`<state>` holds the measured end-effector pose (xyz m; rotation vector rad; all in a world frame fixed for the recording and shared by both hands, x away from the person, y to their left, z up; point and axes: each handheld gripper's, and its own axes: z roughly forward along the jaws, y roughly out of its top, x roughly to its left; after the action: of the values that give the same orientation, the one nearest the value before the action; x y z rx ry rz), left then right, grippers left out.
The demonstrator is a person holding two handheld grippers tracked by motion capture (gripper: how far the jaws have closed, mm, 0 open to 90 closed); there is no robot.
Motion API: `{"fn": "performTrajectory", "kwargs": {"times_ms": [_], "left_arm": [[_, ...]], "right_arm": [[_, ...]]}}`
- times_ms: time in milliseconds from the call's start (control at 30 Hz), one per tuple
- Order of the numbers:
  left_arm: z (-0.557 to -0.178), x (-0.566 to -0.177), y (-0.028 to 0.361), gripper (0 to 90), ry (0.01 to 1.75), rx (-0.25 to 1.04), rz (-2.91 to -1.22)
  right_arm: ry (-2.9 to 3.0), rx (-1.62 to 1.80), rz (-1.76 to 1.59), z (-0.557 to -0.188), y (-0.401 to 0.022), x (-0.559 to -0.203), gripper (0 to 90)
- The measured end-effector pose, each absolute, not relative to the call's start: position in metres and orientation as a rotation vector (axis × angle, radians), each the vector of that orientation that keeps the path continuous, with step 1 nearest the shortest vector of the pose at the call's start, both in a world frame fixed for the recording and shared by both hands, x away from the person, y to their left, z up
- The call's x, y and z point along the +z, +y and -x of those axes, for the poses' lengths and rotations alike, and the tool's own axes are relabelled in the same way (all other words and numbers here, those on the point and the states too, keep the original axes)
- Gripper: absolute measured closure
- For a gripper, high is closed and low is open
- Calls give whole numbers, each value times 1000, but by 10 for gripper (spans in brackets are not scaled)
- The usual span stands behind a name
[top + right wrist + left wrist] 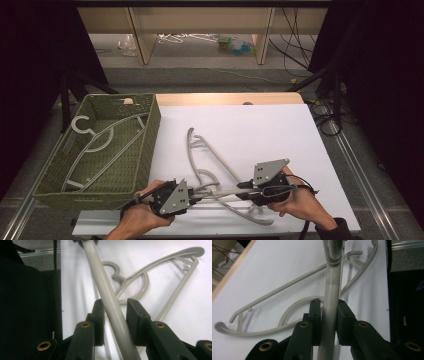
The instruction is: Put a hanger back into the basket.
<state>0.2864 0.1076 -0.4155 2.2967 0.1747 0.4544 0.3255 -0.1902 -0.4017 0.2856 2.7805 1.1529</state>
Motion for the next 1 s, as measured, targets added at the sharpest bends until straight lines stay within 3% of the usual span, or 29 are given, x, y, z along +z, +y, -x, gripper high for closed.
{"fn": "performTrajectory", "kwargs": {"times_ms": [467,1000], "left_arm": [[-286,-408,112,791,315,307,-2218],[-293,-392,135,791,457,262,-2167]], "right_arm": [[2670,1224,-475,-329,-191,-400,422],[2415,1412,-600,-323,-199,-379,300]]}}
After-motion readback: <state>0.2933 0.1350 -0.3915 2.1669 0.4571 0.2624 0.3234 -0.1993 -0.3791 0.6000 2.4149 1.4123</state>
